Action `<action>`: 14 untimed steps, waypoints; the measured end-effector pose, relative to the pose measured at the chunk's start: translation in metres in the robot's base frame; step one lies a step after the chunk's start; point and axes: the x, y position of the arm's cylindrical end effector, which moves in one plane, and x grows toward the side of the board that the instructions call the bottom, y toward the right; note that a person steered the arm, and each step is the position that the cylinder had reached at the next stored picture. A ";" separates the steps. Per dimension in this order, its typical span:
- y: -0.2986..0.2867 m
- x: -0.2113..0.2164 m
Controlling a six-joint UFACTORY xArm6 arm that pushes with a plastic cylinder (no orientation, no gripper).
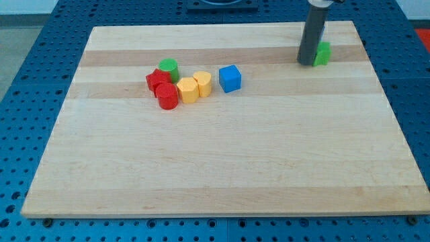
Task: Move the blue cube into the blue triangle
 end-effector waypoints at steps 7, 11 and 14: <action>-0.177 0.159; -0.200 0.118; -0.160 0.075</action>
